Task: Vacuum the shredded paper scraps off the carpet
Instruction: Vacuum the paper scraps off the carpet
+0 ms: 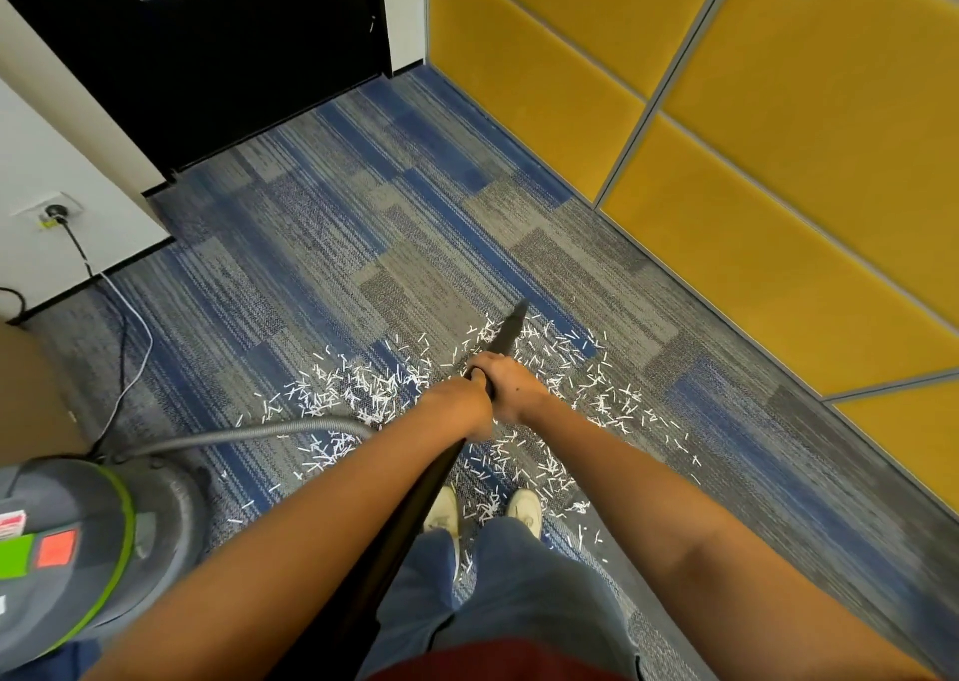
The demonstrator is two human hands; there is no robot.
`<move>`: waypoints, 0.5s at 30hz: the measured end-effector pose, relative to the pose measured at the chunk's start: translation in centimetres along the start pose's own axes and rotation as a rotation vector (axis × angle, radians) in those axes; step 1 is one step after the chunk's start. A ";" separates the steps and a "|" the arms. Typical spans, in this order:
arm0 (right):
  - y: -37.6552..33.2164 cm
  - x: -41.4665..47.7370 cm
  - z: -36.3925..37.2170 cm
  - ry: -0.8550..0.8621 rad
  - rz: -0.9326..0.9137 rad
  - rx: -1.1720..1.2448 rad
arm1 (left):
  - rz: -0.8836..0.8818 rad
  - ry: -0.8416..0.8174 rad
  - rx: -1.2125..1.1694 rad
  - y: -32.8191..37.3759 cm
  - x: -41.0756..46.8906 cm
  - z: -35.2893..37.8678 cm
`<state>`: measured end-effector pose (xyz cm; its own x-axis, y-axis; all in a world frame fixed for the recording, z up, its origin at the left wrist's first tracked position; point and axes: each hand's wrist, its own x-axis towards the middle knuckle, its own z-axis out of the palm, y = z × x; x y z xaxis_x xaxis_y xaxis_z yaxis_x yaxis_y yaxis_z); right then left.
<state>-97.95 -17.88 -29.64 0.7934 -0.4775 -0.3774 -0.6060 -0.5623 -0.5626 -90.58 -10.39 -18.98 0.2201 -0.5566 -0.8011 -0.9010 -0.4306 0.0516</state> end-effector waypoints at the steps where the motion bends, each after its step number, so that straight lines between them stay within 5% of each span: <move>1: 0.5 -0.4 -0.1 -0.002 0.016 -0.007 | 0.020 -0.005 0.007 0.4 0.0 0.0; 15: 6.7 -5.4 -2.7 0.085 0.185 -0.015 | 0.196 -0.018 0.170 7.2 1.0 -0.9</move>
<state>-106.48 -20.89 -29.43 0.6611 -0.6286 -0.4098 -0.7425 -0.4693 -0.4780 -96.54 -14.75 -18.84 0.0295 -0.6044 -0.7962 -0.9761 -0.1891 0.1074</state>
